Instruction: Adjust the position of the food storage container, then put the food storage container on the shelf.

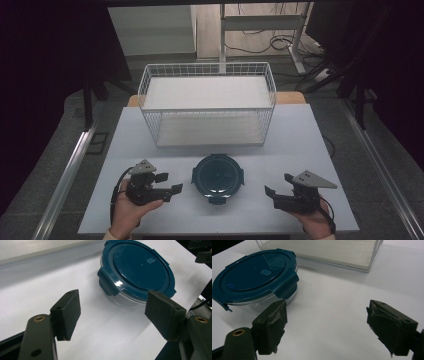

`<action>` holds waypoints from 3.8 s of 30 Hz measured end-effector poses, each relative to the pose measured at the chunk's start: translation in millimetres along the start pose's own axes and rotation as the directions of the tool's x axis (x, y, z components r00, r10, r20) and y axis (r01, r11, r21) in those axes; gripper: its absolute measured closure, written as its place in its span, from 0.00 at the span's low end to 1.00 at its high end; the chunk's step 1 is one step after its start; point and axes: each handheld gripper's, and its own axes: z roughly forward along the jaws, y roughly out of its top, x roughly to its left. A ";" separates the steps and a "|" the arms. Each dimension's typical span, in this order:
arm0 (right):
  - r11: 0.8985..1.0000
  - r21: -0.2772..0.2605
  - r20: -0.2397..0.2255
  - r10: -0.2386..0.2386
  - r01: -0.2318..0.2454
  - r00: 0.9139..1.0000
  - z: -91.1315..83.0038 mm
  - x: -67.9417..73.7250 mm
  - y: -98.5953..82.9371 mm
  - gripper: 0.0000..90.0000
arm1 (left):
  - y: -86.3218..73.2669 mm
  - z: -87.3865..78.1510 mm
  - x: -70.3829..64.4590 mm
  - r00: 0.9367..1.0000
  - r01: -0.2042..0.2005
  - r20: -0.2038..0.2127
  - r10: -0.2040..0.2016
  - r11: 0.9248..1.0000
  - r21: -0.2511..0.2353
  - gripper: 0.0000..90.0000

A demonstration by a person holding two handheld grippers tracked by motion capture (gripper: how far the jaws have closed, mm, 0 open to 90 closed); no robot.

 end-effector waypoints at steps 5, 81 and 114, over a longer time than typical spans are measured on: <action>1.000 0.004 -0.011 -0.013 0.013 1.000 0.7 3.0 1.5 0.18 | 0.4 -1.1 0.2 1.000 0.003 -0.002 -0.003 1.000 -0.004 0.31; 0.836 0.369 -0.260 0.511 -0.405 0.819 111.8 36.0 28.4 0.16 | 22.6 102.6 18.2 0.886 0.336 0.246 -0.394 0.909 0.248 0.21; 0.823 0.287 -0.276 0.561 -0.490 0.781 84.8 34.3 25.6 0.42 | 15.2 78.2 2.2 0.911 0.315 0.223 -0.346 0.935 0.165 0.38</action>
